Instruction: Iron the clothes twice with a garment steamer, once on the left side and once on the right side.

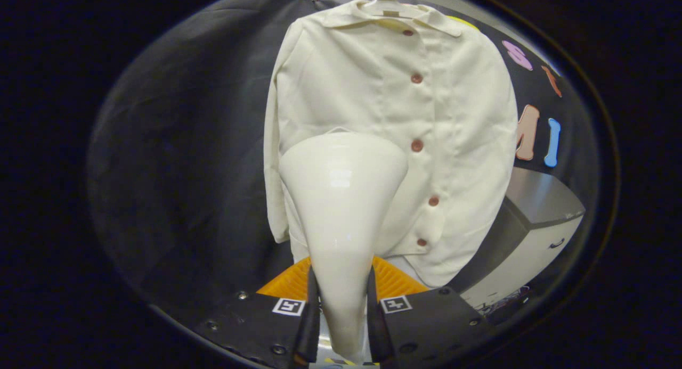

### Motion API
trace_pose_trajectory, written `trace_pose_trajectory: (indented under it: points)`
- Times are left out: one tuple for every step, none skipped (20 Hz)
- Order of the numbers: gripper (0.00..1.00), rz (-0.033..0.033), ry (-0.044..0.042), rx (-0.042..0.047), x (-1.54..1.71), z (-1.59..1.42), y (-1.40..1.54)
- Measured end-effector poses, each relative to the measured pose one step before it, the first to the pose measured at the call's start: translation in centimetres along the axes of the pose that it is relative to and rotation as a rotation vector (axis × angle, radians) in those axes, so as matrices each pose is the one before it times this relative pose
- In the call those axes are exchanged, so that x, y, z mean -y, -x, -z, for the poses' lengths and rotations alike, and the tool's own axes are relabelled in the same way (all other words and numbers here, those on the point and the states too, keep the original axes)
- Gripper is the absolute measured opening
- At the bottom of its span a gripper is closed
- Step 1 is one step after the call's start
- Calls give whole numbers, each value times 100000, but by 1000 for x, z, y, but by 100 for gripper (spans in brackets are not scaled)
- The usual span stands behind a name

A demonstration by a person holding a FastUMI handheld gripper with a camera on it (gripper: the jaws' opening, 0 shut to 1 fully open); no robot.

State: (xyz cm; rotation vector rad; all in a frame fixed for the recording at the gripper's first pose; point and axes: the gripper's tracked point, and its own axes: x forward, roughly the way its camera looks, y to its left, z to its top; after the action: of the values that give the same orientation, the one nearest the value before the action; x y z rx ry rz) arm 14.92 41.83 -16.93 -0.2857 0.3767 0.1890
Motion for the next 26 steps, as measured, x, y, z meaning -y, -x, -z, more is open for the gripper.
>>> trace_pose_trajectory:
  points:
    - [37,361,-137,2055,674,-1275,926]
    - [37,476,-663,2267,720,-1436,793]
    - [37,614,-369,2433,818,-1520,735]
    - [37,823,-627,1804,941,-1506,769]
    - [37,522,-769,2006,843,-1572,578]
    - [37,966,-702,1736,874,-1546,593]
    - [37,1076,-789,2247,1023,-1556,382]
    - [37,777,16,1793,1164,-1780,38]
    - [37,1328,-296,1768,1127,-1644,26]
    - [37,1003,-65,1728,919,-1644,23]
    - [37,1148,-189,1474,948,-1307,-157]
    - [37,1242,-512,1727,1043,-1044,-302]
    - [37,1281,-727,660,1053,-1005,-391]
    - [37,1583,-1253,575,1112,-993,-412]
    - [37,1414,-1288,-133,775,-614,-391]
    - [37,874,-957,-20,796,-610,-536]
    - [37,1036,-822,162,769,-504,-519]
    - [37,908,-393,-176,709,-353,-504]
    - [37,340,-311,-454,436,-163,-490]
    - [37,-384,265,-687,232,37,-428]
    - [37,-494,163,-649,171,57,-366]
    - [37,-628,-276,-250,36,200,-185]
    - [37,-350,-18,279,-6,174,-60]
    - [37,-189,403,-536,-56,317,-156]
    - [37,-166,578,21,-40,256,-216]
    - [37,-236,570,-338,-71,303,-244]
